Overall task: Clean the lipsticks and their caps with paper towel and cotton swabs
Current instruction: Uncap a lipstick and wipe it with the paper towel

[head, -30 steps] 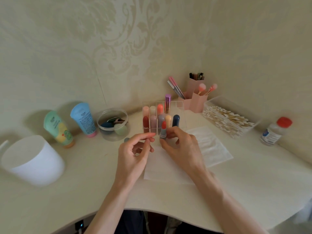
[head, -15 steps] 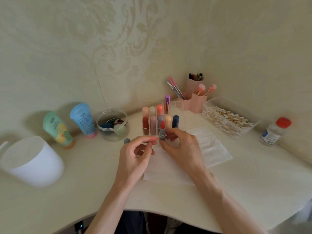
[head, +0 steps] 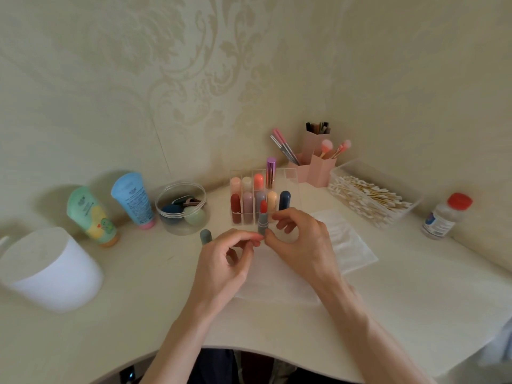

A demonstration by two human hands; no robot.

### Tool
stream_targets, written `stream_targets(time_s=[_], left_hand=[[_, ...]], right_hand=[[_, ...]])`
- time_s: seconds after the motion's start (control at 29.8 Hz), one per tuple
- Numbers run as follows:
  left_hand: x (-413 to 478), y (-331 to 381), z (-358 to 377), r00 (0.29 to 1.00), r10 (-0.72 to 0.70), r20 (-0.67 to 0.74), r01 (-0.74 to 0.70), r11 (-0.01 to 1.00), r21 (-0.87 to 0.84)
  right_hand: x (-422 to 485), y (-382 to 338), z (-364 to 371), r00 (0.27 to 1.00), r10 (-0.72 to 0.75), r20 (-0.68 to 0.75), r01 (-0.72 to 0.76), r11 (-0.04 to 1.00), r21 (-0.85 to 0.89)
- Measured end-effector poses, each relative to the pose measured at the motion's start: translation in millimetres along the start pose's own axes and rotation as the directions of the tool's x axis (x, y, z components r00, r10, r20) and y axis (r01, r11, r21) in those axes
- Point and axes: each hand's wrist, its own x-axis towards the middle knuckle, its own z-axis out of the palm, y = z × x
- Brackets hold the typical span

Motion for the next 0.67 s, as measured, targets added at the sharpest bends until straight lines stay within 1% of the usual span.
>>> stream_targets(time_s=[0.1, 0.2, 0.27, 0.34, 0.4, 0.47, 0.54, 0.6, 0.67], left_hand=[[-1.3, 1.3, 1.4, 0.997, 0.052, 0.059, -0.058, 0.993, 0.105], [-4.5, 5.1, 4.6, 0.988, 0.106, 0.115, -0.132, 0.959, 0.249], [-8.5, 5.9, 6.1, 0.981, 0.115, 0.153, -0.156, 0.943, 0.293], [-11.7, 5.8, 4.5, 0.979, 0.113, 0.169, -0.159, 0.944, 0.290], [-13.7, 8.2, -0.3, 0.987, 0.100, 0.122, -0.124, 0.970, 0.210], [-11.1, 10.8, -5.0, 0.997, 0.074, -0.007, -0.072, 0.987, 0.147], [-4.0, 9.9, -5.0, 0.993, -0.012, -0.120, 0.028, 0.991, 0.133], [5.0, 7.8, 0.5, 0.981, -0.129, -0.147, 0.149, 0.980, 0.135], [12.1, 3.0, 8.5, 0.978, -0.180, -0.108, 0.196, 0.967, 0.162]], right_hand=[[0.2, 0.2, -5.3, 1.000, 0.008, 0.027, -0.007, 1.000, -0.025], [1.9, 3.0, -8.9, 0.996, 0.021, 0.085, -0.016, 0.998, -0.056], [4.0, 6.6, -13.9, 0.986, 0.005, 0.165, 0.007, 0.997, -0.073], [6.2, 11.8, -19.5, 0.958, -0.051, 0.283, 0.067, 0.997, -0.045], [6.8, 13.8, -24.3, 0.908, -0.099, 0.408, 0.119, 0.993, -0.023], [6.6, 14.0, -27.3, 0.855, -0.127, 0.503, 0.169, 0.985, -0.039], [6.3, 12.7, -29.1, 0.820, -0.124, 0.559, 0.183, 0.982, -0.051], [6.6, 12.1, -30.3, 0.807, -0.124, 0.578, 0.175, 0.984, -0.034], [7.5, 12.8, -32.2, 0.808, -0.125, 0.576, 0.163, 0.987, -0.014]])
